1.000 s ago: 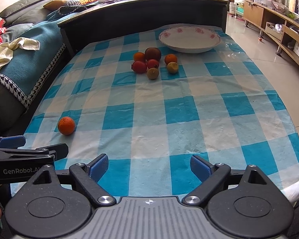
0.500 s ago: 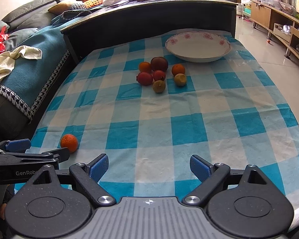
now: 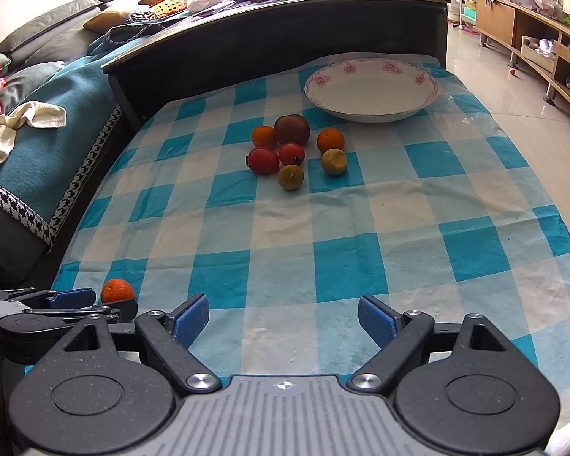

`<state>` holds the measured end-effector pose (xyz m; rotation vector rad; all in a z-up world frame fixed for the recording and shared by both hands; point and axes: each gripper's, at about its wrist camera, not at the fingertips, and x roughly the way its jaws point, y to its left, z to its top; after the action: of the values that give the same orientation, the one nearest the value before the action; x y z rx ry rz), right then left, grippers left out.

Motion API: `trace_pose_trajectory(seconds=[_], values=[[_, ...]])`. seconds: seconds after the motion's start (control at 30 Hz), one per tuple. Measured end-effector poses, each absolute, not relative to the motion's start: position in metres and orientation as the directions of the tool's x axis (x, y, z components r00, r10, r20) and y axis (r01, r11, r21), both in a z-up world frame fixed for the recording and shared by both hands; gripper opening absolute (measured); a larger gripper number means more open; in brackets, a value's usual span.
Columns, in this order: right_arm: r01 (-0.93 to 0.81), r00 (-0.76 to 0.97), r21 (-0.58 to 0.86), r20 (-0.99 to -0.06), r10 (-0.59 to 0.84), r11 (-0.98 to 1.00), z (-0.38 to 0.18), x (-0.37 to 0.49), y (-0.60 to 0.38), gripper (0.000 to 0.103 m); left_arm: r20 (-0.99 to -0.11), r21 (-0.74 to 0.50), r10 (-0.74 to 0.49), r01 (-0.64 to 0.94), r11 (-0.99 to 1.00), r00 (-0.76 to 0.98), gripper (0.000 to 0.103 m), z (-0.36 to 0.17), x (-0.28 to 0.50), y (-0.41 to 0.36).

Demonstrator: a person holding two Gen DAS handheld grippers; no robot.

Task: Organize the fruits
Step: 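Grasp the orange with the left tool while the right tool grasps a small brown fruit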

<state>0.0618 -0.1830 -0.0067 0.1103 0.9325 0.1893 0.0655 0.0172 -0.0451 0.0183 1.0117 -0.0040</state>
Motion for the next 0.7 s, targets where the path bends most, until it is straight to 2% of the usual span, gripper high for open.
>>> trace_pose_trajectory(seconds=[0.17, 0.33, 0.6, 0.67, 0.7], values=[[-0.125, 0.574, 0.186, -0.787, 0.224, 0.974, -0.007, 0.067, -0.185, 0.070, -0.852, 0.011, -0.012, 0.041, 0.999, 0.524, 0.044, -0.046, 0.070, 0.012], [-0.119, 0.572, 0.198, -0.787, 0.230, 0.973, -0.003, 0.075, -0.194, 0.056, -0.854, -0.017, -0.058, 0.084, 0.996, 0.517, 0.043, -0.043, 0.075, 0.008], [-0.152, 0.638, 0.117, -0.747, 0.188, 0.981, 0.015, 0.112, -0.210, 0.055, -0.832, -0.016, -0.140, 0.230, 0.973, 0.536, 0.043, -0.016, 0.107, -0.017], [-0.177, 0.633, 0.091, -0.752, 0.184, 0.980, 0.010, 0.128, -0.209, 0.051, -0.829, -0.029, -0.172, 0.267, 0.963, 0.532, 0.043, -0.013, 0.122, -0.025], [-0.194, 0.632, 0.078, -0.753, 0.185, 0.978, 0.008, 0.136, -0.209, 0.044, -0.827, -0.032, -0.185, 0.284, 0.958, 0.531, 0.043, -0.011, 0.129, -0.029]])
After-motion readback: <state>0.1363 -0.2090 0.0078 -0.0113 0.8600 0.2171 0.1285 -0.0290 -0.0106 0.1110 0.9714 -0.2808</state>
